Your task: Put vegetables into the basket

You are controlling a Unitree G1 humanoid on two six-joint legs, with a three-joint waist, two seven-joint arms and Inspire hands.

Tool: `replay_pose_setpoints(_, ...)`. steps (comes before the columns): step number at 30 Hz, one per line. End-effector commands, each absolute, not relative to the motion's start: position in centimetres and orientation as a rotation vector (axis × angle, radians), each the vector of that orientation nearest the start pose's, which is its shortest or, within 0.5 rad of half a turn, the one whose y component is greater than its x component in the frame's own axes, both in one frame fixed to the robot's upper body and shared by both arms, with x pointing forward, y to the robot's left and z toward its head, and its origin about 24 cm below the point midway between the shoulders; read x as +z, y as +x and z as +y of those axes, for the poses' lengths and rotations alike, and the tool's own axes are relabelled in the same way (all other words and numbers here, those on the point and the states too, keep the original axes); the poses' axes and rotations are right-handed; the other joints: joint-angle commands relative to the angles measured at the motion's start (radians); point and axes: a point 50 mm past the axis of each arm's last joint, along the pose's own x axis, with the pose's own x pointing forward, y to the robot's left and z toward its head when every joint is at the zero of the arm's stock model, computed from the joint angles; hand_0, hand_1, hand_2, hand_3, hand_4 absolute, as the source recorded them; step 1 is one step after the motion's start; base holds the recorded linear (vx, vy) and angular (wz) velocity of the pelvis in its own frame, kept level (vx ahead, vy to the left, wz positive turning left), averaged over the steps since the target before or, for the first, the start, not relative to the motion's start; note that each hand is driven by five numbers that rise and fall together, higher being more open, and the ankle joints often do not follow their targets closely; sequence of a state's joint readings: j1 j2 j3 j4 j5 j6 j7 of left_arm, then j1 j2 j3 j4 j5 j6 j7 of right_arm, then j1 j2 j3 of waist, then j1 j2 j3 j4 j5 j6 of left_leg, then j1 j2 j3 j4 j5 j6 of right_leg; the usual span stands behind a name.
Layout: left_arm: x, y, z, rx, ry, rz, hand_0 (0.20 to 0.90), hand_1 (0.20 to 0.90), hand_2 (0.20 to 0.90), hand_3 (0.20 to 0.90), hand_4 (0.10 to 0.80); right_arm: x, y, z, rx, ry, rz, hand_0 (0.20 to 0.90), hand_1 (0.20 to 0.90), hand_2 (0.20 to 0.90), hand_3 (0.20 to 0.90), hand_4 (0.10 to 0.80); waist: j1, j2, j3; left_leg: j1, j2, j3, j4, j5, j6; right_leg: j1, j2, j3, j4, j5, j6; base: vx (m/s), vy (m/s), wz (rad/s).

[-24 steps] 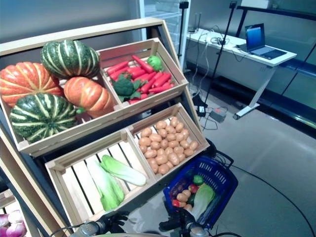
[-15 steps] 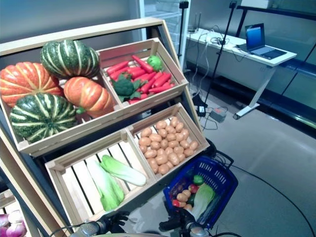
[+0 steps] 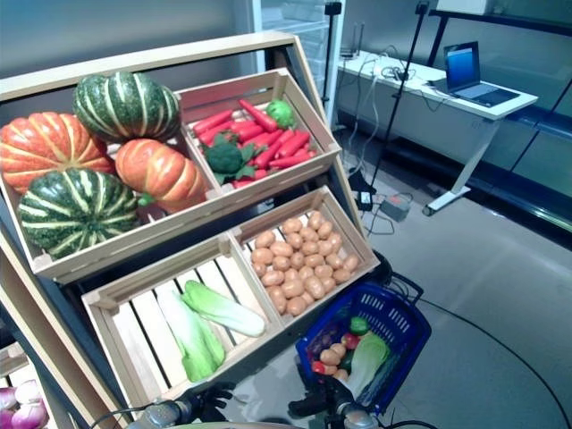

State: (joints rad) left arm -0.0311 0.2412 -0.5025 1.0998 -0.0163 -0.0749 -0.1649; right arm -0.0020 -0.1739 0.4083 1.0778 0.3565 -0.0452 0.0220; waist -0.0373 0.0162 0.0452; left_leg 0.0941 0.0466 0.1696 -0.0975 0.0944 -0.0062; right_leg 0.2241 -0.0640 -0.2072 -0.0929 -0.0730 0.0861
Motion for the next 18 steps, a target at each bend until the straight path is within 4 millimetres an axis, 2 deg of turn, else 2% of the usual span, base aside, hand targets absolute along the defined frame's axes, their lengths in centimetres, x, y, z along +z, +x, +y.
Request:
replay_pose_setpoints(1, -14.8, 14.9, 15.7, -0.531, 0.373, 0.963, 0.9, 0.9, 0.9, 0.9, 0.8, -14.0, 16.8, -15.9, 0.15, -0.081, 0.888, 0.9, 0.9, 0.9, 0.9, 0.8, 0.018, -0.005, 0.077, 0.099, -0.051, -0.02, 0.01, -0.185, 0.029, -0.025, 0.015, -0.031, 0.006, 0.014, -0.041, 0.0, 0.0, 0.0)
replay_pose_setpoints(8, -14.8, 14.9, 15.6, -0.53, 0.381, 0.945, 0.9, 0.9, 0.9, 0.9, 0.8, -14.0, 16.7, -16.1, 0.128, -0.086, 0.885, 0.9, 0.9, 0.9, 0.9, 0.8, 0.017, -0.006, 0.077, 0.103, -0.051, -0.019, 0.01, -0.186, 0.03, -0.021, 0.015, -0.03, 0.006, 0.012, -0.041, 0.0, 0.0, 0.0)
replay_pose_setpoints(9, -14.5, 15.3, 15.3, -0.544, 0.386, 0.89, 0.9, 0.9, 0.9, 0.9, 0.8, -14.0, 16.7, -16.1, 0.12, -0.088, 0.882, 0.9, 0.9, 0.9, 0.9, 0.8, 0.016, -0.006, 0.076, 0.103, -0.051, -0.018, 0.01, -0.186, 0.029, -0.021, 0.015, -0.029, 0.006, 0.013, -0.041, 0.0, 0.0, 0.0)
replay_pose_setpoints(12, -13.0, 17.1, 14.1, -0.599, 0.278, 0.731, 0.9, 0.9, 0.9, 0.9, 0.8, -13.9, 16.9, -16.0, 0.112, -0.092, 0.878, 0.9, 0.9, 0.9, 0.9, 0.8, 0.016, -0.004, 0.08, 0.102, -0.051, -0.018, 0.01, -0.187, 0.026, -0.023, 0.015, -0.025, 0.006, 0.014, -0.041, 0.0, 0.0, 0.0)
replay_pose_setpoints(13, -11.4, 18.6, 13.2, -0.652, 0.206, 0.625, 0.9, 0.9, 0.9, 0.9, 0.8, -13.8, 17.1, -16.0, 0.115, -0.096, 0.875, 0.9, 0.9, 0.9, 0.9, 0.8, 0.016, -0.002, 0.085, 0.101, -0.051, -0.016, 0.01, -0.187, 0.025, -0.025, 0.015, -0.024, 0.006, 0.015, -0.041, 0.0, 0.0, 0.0)
replay_pose_setpoints(15, -9.6, 20.0, 12.5, -0.705, 0.134, 0.525, 0.9, 0.9, 0.9, 0.9, 0.8, -13.6, 17.4, -16.1, 0.119, -0.103, 0.872, 0.9, 0.9, 0.9, 0.9, 0.8, 0.016, 0.001, 0.093, 0.098, -0.049, -0.013, 0.01, -0.186, 0.024, -0.028, 0.014, -0.024, 0.006, 0.017, -0.041, 0.0, 0.0, 0.0)
replay_pose_setpoints(16, -7.8, 21.2, 12.0, -0.742, 0.065, 0.441, 0.9, 0.9, 0.9, 0.9, 0.8, -13.4, 17.6, -16.3, 0.121, -0.107, 0.87, 0.9, 0.9, 0.9, 0.9, 0.8, 0.018, 0.003, 0.098, 0.096, -0.048, -0.011, 0.01, -0.185, 0.024, -0.031, 0.014, -0.024, 0.006, 0.02, -0.041, 0.0, 0.0, 0.0)
replay_pose_setpoints(18, -6.4, 22.0, 11.9, -0.764, -0.035, 0.386, 0.9, 0.9, 0.9, 0.9, 0.8, -13.3, 17.7, -16.4, 0.124, -0.109, 0.871, 0.9, 0.9, 0.9, 0.9, 0.8, 0.02, 0.006, 0.101, 0.096, -0.048, -0.01, 0.01, -0.186, 0.025, -0.031, 0.013, -0.025, 0.006, 0.021, -0.041, 0.0, 0.0, 0.0)
